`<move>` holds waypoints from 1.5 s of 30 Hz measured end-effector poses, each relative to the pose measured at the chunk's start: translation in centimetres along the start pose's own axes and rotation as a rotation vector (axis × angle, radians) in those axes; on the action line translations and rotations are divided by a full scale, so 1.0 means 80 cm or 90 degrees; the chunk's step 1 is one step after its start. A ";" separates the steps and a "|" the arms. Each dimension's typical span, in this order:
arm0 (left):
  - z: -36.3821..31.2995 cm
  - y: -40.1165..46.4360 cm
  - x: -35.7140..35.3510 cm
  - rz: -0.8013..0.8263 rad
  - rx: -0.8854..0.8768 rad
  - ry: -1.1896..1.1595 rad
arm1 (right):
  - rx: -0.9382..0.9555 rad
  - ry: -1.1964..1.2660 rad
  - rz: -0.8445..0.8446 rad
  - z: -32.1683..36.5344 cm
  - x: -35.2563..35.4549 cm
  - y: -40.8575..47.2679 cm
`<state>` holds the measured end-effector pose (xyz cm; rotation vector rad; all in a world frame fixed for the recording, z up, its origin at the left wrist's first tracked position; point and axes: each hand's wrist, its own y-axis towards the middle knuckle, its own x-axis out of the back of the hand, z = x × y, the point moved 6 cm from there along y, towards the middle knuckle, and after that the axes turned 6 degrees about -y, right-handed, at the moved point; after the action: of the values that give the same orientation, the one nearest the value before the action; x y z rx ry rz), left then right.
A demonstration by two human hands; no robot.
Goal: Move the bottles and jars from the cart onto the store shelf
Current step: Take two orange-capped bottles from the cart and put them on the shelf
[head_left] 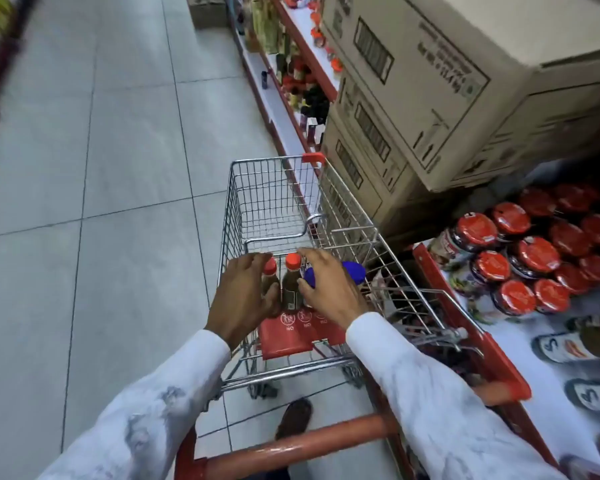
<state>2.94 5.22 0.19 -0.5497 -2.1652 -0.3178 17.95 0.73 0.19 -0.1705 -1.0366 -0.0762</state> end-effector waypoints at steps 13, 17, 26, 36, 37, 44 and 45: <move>0.008 0.022 -0.014 0.061 -0.017 -0.050 | -0.025 -0.008 -0.010 0.002 -0.017 0.031; 0.006 0.017 -0.017 0.077 0.012 -0.072 | -0.055 0.061 -0.029 -0.008 -0.012 0.018; -0.071 -0.020 0.040 0.025 -0.092 -0.072 | -0.096 0.173 -0.155 -0.019 0.075 -0.059; -0.289 -0.040 0.064 0.070 -0.198 -0.204 | -0.161 0.198 -0.420 -0.062 0.260 -0.248; -0.313 -0.042 0.056 0.085 -0.217 -0.226 | -0.181 0.185 -0.444 -0.071 0.272 -0.268; -0.453 -0.056 -0.024 0.212 -0.370 -0.283 | -0.330 0.070 -0.560 -0.129 0.326 -0.391; -0.465 -0.053 -0.040 0.219 -0.382 -0.283 | -0.355 0.063 -0.570 -0.138 0.327 -0.404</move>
<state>28.11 -14.59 19.89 -1.4249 -2.3208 -0.7135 36.04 -32.53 20.62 -0.1924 -0.9038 -1.1797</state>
